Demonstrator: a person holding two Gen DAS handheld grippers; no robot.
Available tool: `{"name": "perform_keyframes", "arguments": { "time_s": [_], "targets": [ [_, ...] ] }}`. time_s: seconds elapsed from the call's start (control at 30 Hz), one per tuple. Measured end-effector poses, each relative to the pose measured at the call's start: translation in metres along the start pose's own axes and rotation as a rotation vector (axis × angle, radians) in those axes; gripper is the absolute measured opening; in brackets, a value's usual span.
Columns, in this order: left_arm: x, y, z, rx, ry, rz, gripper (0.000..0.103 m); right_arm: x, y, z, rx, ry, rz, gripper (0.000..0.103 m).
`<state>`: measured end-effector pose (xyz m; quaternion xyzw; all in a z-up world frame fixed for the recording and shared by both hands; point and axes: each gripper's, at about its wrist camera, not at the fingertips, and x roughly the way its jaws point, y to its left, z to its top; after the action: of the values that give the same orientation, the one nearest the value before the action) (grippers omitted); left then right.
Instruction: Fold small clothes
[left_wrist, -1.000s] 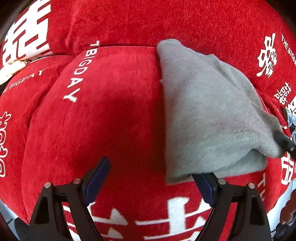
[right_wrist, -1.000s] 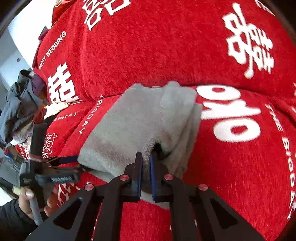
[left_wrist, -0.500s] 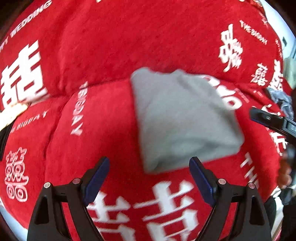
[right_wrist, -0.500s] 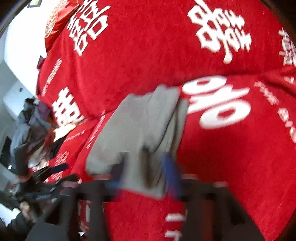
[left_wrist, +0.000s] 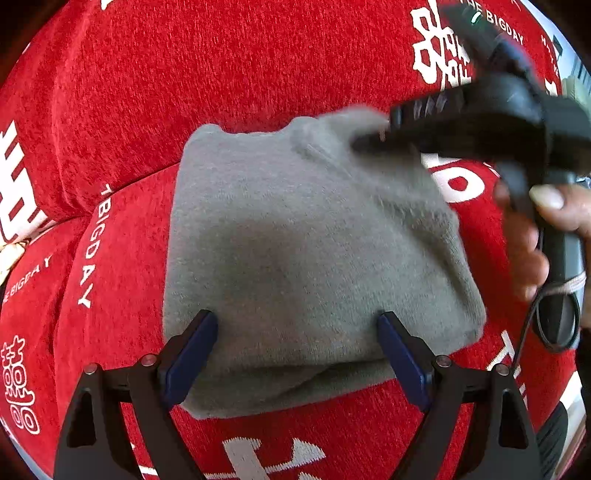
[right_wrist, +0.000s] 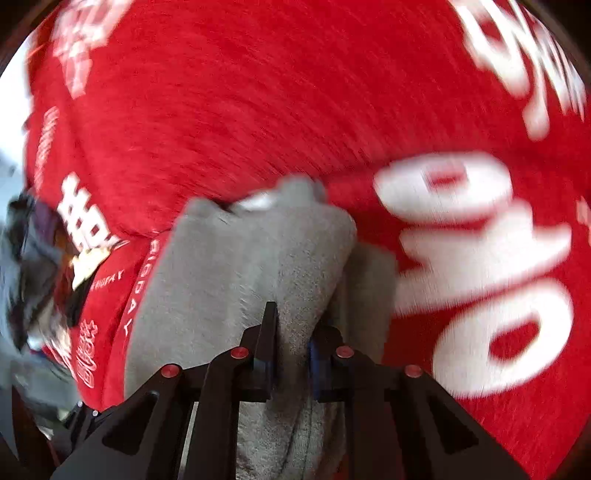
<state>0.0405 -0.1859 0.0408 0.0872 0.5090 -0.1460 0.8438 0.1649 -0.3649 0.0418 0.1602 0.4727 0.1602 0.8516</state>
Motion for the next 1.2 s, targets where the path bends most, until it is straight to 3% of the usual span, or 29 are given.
{"name": "perform_keyframes", "arguments": {
  "time_s": [0.1,0.17,0.2,0.4,0.43,0.5,0.53,0.57,0.67,0.77,0.87,0.97,1.1,1.2],
  "targets": [
    [0.002,0.001,0.0,-0.019,0.004,-0.012,0.089,-0.008,-0.007,0.003,0.025,-0.075,-0.027,0.01],
    [0.004,-0.003,0.0,-0.005,0.001,-0.002,0.093,0.01,-0.026,-0.001,0.083,-0.01,-0.074,0.009],
    [0.004,-0.004,-0.001,0.001,0.001,-0.007,0.095,0.018,-0.033,-0.005,0.099,0.018,-0.054,0.009],
    [-0.007,0.0,0.001,-0.011,-0.001,-0.009,0.096,-0.018,-0.016,-0.01,0.074,-0.028,-0.079,0.018],
    [-0.013,0.005,0.002,-0.028,-0.006,-0.022,0.096,-0.028,-0.009,-0.013,0.045,-0.049,-0.098,0.024],
    [-0.023,0.015,0.003,-0.067,-0.023,-0.022,0.096,-0.047,0.008,-0.021,-0.019,-0.073,-0.127,0.049],
    [-0.026,0.02,0.002,-0.082,-0.029,-0.013,0.096,-0.053,0.015,-0.025,-0.046,-0.082,-0.136,0.066],
    [-0.028,0.025,0.003,-0.097,-0.036,-0.004,0.096,-0.062,0.029,-0.032,-0.089,-0.101,-0.143,0.071],
    [-0.026,0.048,0.003,-0.164,-0.034,0.029,0.096,-0.074,0.063,-0.054,-0.214,-0.129,-0.156,0.071],
    [-0.019,0.066,-0.003,-0.212,-0.018,0.045,0.096,-0.062,0.075,-0.072,-0.277,-0.094,-0.168,0.071],
    [-0.005,0.079,-0.011,-0.228,0.019,0.074,0.096,-0.044,0.072,-0.085,-0.275,-0.028,-0.142,0.071],
    [-0.003,0.086,-0.016,-0.244,0.024,0.039,0.096,-0.034,0.065,-0.092,-0.292,-0.008,-0.197,0.071],
    [-0.014,0.086,-0.014,-0.217,-0.006,0.069,0.096,-0.05,0.061,-0.09,-0.254,0.013,-0.194,0.071],
    [-0.019,0.089,-0.01,-0.195,-0.026,0.075,0.096,-0.068,0.065,-0.09,-0.282,-0.023,-0.194,0.071]
  ]
}}
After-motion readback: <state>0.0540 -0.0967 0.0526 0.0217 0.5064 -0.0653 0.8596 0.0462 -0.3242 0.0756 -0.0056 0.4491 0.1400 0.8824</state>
